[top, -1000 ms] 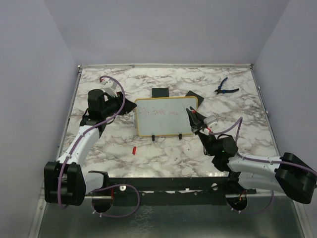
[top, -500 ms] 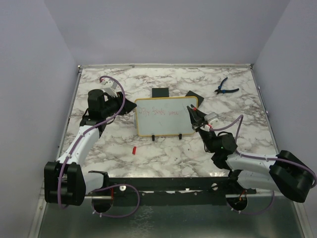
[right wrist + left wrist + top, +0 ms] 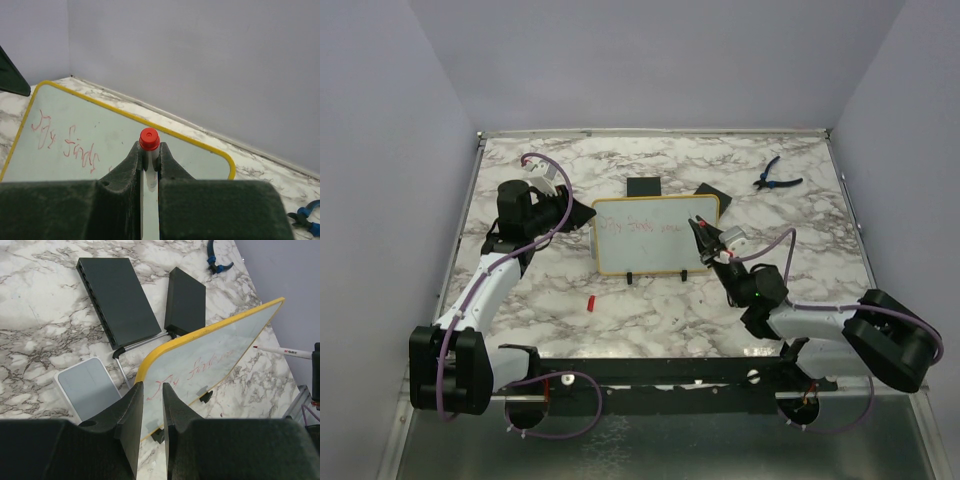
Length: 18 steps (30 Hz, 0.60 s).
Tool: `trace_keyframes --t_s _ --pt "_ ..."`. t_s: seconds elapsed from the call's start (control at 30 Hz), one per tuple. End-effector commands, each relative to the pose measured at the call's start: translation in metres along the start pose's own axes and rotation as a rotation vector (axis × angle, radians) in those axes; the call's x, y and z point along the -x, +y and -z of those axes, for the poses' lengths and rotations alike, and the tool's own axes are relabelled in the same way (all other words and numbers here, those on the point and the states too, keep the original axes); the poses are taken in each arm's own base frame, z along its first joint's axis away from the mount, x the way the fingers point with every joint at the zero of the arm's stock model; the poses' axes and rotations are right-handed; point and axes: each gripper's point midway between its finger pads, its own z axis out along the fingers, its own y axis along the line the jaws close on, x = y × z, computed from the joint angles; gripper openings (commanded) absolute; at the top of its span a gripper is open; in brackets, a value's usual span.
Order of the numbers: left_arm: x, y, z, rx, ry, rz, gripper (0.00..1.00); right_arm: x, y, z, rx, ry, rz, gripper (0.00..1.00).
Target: Write a sentence on the whiteboard
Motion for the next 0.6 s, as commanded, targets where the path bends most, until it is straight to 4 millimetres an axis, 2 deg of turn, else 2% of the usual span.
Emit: trace_keyframes --t_s 0.0,0.57 --pt "-0.0015 -0.0007 0.0005 -0.003 -0.005 -0.025 0.23 0.0075 -0.0030 -0.0082 -0.029 -0.045 -0.023 0.01" --pt "-0.0012 -0.0017 0.0009 -0.005 -0.006 -0.027 0.23 -0.0012 -0.0108 -0.0117 -0.091 -0.038 0.000 0.01"
